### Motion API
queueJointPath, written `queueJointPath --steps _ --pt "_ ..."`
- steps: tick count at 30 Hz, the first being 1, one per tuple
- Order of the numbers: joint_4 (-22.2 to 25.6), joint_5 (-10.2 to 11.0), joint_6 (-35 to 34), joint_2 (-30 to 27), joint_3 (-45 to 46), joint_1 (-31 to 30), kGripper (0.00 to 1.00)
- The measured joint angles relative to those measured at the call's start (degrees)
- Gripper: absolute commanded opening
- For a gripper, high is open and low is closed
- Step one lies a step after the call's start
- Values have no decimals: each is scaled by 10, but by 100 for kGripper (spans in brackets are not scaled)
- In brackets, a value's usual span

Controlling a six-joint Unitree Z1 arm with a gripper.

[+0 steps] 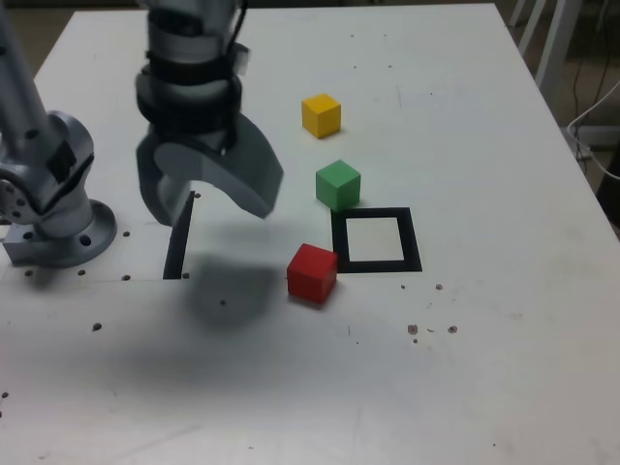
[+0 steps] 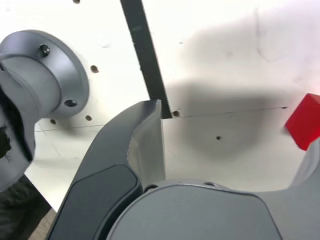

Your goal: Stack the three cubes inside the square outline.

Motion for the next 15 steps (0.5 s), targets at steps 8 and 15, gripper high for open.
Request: queueJointPath --steps 8,15 --pt "6 0 -1 46 -46 -25 99" --pt "18 0 -1 84 -92 -51 99"
